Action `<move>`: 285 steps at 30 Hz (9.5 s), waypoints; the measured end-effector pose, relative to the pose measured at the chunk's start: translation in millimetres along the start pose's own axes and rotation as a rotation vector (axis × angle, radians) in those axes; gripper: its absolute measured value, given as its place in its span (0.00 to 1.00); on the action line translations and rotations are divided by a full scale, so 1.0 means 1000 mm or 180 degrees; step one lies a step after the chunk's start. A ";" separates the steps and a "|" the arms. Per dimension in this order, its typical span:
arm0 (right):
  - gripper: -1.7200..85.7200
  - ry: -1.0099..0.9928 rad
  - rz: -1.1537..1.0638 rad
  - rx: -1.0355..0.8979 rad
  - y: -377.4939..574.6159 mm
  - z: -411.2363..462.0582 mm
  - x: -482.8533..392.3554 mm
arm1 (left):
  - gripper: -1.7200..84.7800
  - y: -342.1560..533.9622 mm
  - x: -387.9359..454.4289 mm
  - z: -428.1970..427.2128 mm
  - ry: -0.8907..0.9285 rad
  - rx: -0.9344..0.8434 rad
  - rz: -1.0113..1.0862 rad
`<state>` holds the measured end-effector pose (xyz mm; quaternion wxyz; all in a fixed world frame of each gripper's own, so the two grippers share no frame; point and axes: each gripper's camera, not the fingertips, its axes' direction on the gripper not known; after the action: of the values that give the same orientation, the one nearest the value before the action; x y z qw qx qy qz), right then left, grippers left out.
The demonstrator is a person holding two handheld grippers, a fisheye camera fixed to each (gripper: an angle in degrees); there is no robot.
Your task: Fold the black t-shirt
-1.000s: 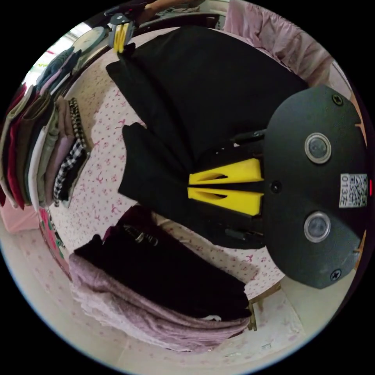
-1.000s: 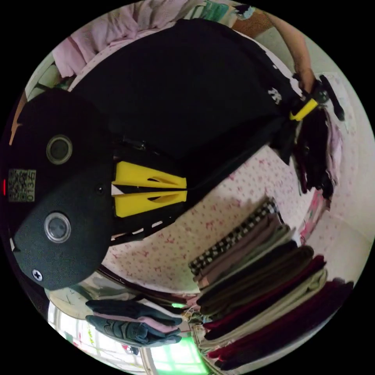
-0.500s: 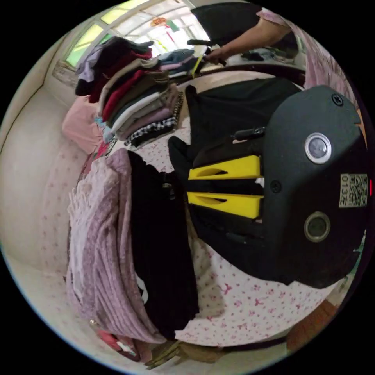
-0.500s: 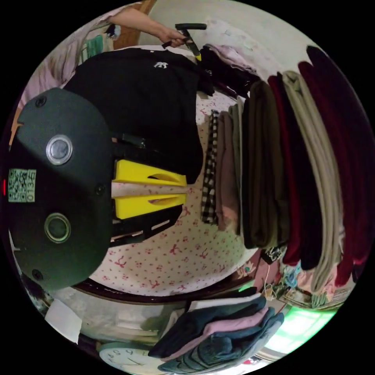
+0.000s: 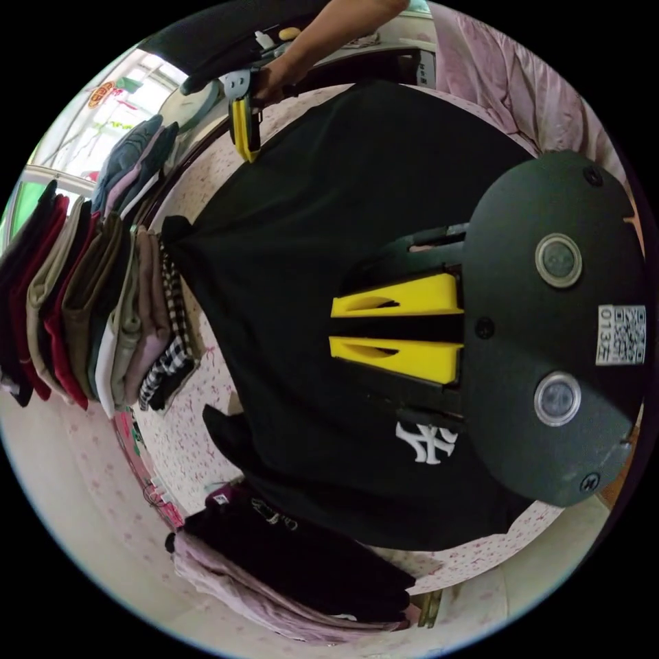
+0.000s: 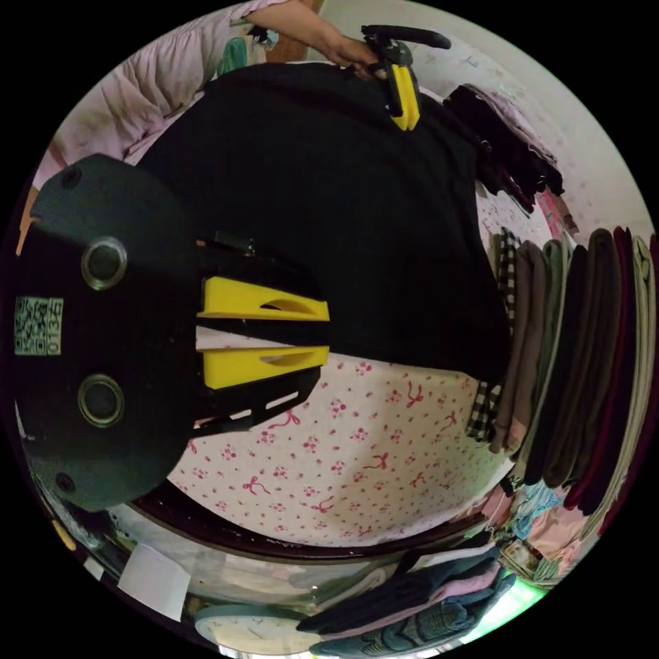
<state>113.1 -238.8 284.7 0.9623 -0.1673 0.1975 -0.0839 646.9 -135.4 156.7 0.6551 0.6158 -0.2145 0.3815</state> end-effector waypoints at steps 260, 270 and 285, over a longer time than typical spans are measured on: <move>0.13 0.0956 -0.1162 0.0270 0.467 -0.320 -0.260 | 0.03 0.582 -0.094 -0.414 0.2206 0.1472 -0.1375; 0.11 0.1040 -0.1277 0.0316 0.470 -0.340 -0.297 | 0.03 0.593 -0.097 -0.414 0.2180 0.1363 -0.1446; 0.11 0.1689 -0.1784 0.0445 0.460 -0.341 -0.352 | 0.03 0.592 -0.097 -0.411 0.2166 0.1327 -0.1490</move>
<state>-302.2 170.2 -50.2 0.8267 -0.1213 0.3798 -0.3970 57.5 211.1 403.2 0.6190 0.6060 0.2388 0.4388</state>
